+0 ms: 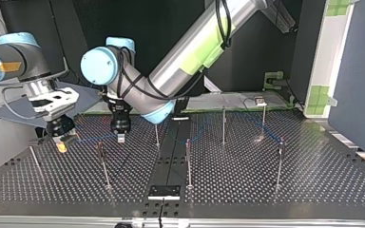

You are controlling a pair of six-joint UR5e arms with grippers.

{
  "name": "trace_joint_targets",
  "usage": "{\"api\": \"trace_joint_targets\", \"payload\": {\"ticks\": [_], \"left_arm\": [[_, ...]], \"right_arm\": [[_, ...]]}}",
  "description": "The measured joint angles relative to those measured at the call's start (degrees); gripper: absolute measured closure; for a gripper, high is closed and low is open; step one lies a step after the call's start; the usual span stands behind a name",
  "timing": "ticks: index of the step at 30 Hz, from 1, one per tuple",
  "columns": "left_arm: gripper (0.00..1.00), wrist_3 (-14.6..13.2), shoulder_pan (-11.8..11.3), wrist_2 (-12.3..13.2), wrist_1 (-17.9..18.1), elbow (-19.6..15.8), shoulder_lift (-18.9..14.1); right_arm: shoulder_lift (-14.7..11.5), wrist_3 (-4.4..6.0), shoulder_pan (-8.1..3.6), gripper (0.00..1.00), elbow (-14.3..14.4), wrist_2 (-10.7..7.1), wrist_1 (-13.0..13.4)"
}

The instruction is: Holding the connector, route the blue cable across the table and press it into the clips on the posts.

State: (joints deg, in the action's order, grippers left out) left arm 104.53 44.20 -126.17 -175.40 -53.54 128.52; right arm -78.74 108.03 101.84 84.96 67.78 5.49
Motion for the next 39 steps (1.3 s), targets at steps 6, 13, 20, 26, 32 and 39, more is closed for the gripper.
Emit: {"api": "trace_joint_targets", "payload": {"ticks": [6,13,20,26,32,39], "left_arm": [[0.99,-0.3,-0.7,2.8,3.0,-0.7,0.1],[0.99,-0.4,-2.0,5.7,6.2,-0.7,0.8],[0.99,-0.4,-3.2,7.1,8.0,-0.4,1.9],[0.99,-0.4,-4.4,8.1,8.6,0.2,2.0],[0.99,-0.4,-5.5,9.6,9.1,0.5,2.1],[0.99,-0.4,-6.2,10.7,8.7,0.5,2.1]], "right_arm": [[0.6,0.13,-0.58,1.00,-0.2,-0.92,0.2],[2.2,0.17,-0.90,1.00,-1.0,-1.75,0.4],[3.4,0.22,-0.90,1.00,-2.8,-2.05,0.5],[4.3,0.44,-0.90,1.00,-4.7,-2.15,0.5],[5.3,0.52,-1.34,1.00,-5.7,-2.20,0.5],[5.7,0.52,-2.41,1.00,-5.9,-2.65,0.6]]}}
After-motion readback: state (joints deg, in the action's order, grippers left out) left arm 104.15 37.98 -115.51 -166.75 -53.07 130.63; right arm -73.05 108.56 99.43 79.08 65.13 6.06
